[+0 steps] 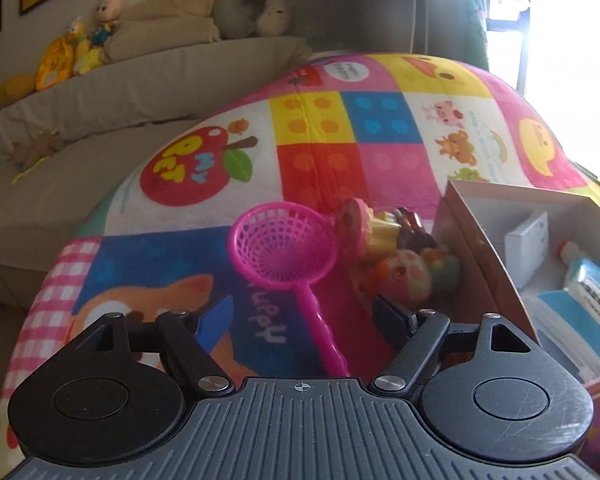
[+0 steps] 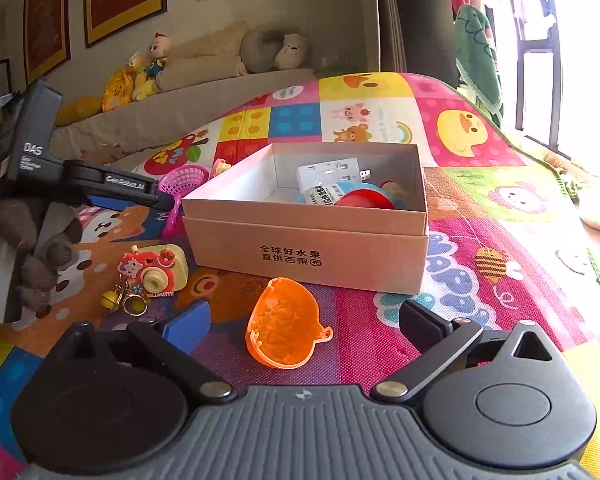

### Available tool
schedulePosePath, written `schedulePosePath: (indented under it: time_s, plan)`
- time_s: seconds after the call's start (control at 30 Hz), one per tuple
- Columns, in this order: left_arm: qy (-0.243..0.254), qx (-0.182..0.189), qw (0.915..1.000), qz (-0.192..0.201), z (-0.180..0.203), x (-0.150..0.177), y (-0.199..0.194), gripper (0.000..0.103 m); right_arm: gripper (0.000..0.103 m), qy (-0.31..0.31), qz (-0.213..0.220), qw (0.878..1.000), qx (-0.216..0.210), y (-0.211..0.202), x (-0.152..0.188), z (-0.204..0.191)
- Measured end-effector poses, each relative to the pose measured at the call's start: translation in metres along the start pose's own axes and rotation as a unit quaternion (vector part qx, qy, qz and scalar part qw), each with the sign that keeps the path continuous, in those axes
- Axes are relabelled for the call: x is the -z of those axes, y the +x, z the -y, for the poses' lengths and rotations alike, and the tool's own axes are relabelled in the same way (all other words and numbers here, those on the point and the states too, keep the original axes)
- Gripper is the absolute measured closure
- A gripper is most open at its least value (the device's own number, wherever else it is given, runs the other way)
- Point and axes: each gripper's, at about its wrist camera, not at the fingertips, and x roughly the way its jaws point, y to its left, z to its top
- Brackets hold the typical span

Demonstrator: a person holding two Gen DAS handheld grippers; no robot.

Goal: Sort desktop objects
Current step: 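Carry the pink lens toy and set it on the mat with the left tool, then grasp the pink basket with the left tool and lift it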

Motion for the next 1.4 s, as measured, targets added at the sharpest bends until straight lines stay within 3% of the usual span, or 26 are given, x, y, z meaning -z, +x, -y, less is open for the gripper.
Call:
schedulePosePath:
  time_s: [0.07, 0.17, 0.33, 0.47, 0.63, 0.87, 1.03, 1.2, 1.33, 1.4]
  plan:
    - [-0.008, -0.019, 0.9998, 0.005, -0.004, -0.013, 0.022, 0.018, 0.002, -0.001, 0.0, 1.0, 0.002, 0.0, 0.0, -0.001]
    - [-0.015, -0.006, 0.9999, -0.002, -0.01, -0.027, 0.046, 0.01, 0.002, -0.001, 0.001, 1.0, 0.004, 0.0, 0.001, -0.001]
    - [0.013, 0.008, 0.9997, -0.019, -0.004, -0.027, 0.063, 0.01, 0.0, 0.008, -0.01, 1.0, -0.003, 0.003, 0.0, 0.003]
    - [0.019, 0.009, 0.9993, -0.03, -0.006, -0.021, 0.065, 0.015, 0.0, 0.013, -0.016, 1.0, -0.006, 0.004, 0.0, 0.004]
    - [0.031, 0.021, 0.9987, -0.035, -0.011, -0.006, 0.038, 0.016, 0.0, 0.013, -0.016, 1.0, -0.006, 0.004, 0.0, 0.004]
    - [0.053, 0.09, 0.9934, -0.046, -0.022, 0.042, -0.045, 0.015, 0.0, 0.009, -0.013, 1.0, -0.003, 0.003, 0.0, 0.002]
    - [0.07, 0.108, 0.9898, -0.06, -0.031, 0.075, -0.088, 0.015, 0.0, -0.007, -0.019, 1.0, -0.002, 0.005, -0.001, -0.002]
    - [0.11, 0.062, 0.9915, -0.03, -0.029, 0.086, -0.114, 0.01, 0.0, -0.033, -0.021, 0.999, -0.001, 0.005, -0.001, -0.011]
    - [0.099, 0.11, 0.989, -0.004, -0.02, 0.077, -0.133, 0.007, 0.0, -0.037, -0.026, 0.999, 0.003, 0.007, -0.001, -0.013]
    - [0.105, 0.11, 0.9884, 0.007, -0.012, 0.076, -0.137, 0.006, 0.0, -0.034, -0.025, 0.999, 0.008, 0.006, -0.002, -0.013]
